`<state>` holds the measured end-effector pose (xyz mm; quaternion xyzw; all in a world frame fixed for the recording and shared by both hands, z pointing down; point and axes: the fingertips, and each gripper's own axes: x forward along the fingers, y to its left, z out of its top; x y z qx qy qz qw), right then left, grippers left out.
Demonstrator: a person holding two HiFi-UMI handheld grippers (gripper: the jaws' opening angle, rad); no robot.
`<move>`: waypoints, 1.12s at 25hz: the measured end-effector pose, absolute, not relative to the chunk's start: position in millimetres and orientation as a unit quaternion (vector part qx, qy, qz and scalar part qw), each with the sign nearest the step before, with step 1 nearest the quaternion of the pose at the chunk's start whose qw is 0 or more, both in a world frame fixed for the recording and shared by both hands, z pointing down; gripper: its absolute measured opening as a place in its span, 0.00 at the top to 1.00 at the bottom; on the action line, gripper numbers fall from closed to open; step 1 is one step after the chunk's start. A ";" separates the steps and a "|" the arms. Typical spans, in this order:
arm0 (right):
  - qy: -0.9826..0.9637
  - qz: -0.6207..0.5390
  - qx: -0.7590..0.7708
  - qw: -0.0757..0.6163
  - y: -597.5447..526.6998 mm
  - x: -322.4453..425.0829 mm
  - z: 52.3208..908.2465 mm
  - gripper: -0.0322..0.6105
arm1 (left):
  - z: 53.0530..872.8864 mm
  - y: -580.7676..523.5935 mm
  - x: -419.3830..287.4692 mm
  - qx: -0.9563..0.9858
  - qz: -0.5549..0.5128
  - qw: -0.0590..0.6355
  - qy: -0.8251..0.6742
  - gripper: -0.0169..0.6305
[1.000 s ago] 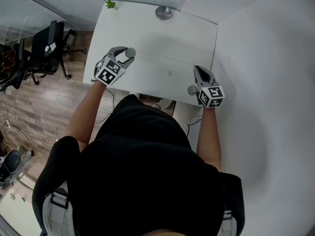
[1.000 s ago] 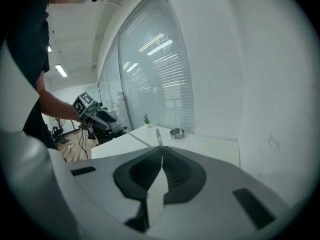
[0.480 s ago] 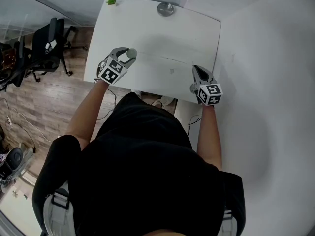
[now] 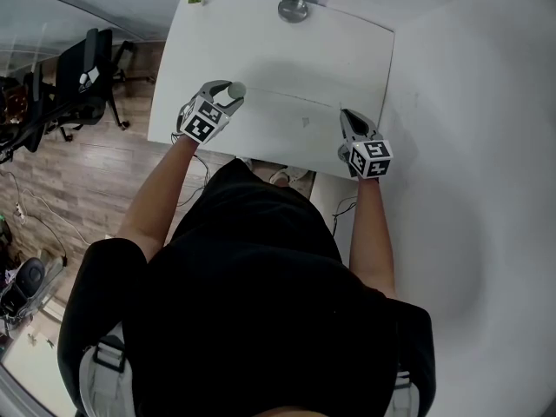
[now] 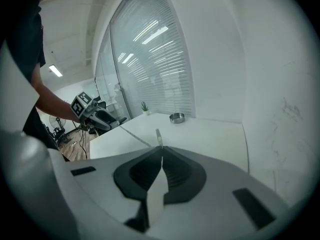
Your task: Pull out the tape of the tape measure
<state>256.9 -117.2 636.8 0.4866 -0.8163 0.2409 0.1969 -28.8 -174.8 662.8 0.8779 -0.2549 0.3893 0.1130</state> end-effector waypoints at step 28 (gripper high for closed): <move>-0.791 0.322 0.442 0.273 -111.5 239.5 750.5 0.93 | 764.5 -170.1 -29.3 0.869 0.428 0.136 -0.209 0.63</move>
